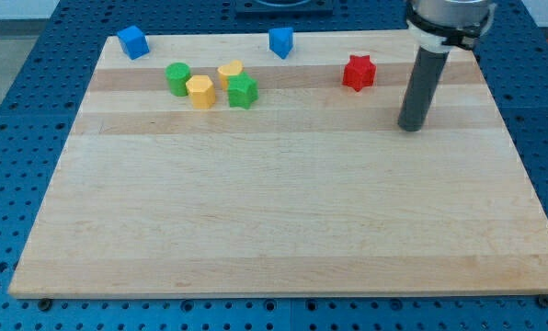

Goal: Push the red circle to the top right of the board

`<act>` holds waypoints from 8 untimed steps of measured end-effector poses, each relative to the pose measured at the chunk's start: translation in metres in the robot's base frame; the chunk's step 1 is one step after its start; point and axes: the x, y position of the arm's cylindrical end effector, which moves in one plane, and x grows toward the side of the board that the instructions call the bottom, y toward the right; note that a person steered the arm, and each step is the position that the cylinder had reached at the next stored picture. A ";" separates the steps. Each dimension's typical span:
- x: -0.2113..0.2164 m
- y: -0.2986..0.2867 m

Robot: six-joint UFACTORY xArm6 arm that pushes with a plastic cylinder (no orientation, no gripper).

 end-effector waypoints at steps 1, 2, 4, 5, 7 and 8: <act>-0.004 0.014; -0.025 0.014; -0.071 0.014; -0.097 0.014; -0.142 0.014; -0.159 0.014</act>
